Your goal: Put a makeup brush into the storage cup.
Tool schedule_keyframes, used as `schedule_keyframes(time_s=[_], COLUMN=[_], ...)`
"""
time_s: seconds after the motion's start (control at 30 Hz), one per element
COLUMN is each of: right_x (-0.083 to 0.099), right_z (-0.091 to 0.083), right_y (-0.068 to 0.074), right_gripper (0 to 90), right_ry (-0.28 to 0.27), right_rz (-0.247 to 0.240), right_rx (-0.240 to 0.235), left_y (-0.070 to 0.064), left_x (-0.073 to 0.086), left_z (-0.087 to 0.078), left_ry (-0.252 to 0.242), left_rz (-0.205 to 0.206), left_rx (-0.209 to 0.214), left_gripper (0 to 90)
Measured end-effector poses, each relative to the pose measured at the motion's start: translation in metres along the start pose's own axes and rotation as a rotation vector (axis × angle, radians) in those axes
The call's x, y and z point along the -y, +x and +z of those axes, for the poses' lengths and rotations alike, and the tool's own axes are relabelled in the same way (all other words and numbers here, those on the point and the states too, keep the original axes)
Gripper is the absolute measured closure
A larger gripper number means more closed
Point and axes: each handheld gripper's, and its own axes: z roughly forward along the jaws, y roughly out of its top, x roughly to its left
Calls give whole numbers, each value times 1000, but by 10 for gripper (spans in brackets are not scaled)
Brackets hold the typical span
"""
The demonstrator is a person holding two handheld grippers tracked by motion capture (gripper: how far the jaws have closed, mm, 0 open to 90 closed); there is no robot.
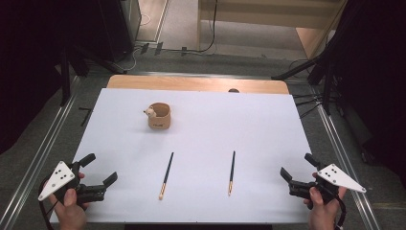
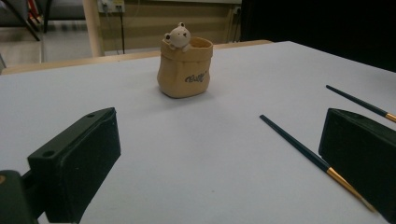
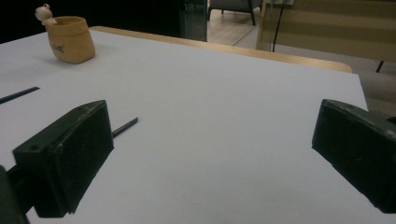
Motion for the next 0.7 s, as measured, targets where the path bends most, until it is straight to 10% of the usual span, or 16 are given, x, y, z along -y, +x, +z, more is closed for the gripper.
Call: schedule_keyframes(time_s=[0.7], right_x=[-28], right_z=[24], right_y=[25], right_gripper=[0], right_ry=[45], right_rz=[-41], right_rx=[-72], left_y=[-4], left_x=[0], left_z=[5], left_ry=[11], left_rz=[-3], left_rx=[11], left_gripper=[0])
